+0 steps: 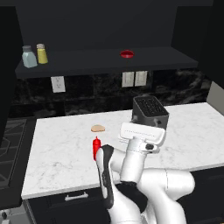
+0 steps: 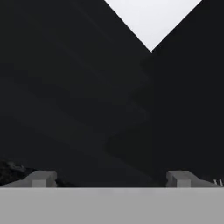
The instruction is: Put the shaker and condiment bottle from the counter next to their counterparts in the cabinet.
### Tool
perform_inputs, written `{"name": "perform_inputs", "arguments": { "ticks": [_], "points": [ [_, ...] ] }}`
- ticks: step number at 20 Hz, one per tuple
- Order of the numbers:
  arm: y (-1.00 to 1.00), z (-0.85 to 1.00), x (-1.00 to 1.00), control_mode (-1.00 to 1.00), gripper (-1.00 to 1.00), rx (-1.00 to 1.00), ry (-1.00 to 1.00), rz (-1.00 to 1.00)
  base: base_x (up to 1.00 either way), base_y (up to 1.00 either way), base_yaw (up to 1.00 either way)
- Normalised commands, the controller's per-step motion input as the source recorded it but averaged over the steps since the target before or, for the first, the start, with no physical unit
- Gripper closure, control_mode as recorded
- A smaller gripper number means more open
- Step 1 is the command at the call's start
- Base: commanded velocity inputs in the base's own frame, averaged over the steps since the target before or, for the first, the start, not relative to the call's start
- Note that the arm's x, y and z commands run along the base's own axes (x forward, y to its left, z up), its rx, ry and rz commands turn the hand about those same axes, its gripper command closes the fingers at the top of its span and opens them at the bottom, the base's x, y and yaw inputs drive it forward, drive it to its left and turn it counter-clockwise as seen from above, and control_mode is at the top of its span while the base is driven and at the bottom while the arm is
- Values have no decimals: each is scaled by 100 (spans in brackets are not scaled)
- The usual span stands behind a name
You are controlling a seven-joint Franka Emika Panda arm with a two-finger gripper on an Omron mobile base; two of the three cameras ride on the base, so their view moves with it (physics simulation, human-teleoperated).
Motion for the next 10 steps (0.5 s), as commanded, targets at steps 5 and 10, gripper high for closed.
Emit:
{"name": "perform_inputs", "arguments": {
  "ticks": [5, 10],
  "points": [
    [7, 27, -100, -100, -100, 1, -9, 10, 0, 0, 0],
    [19, 35, -100, -100, -100, 1, -17, 27, 0, 0, 0]
  ]
}}
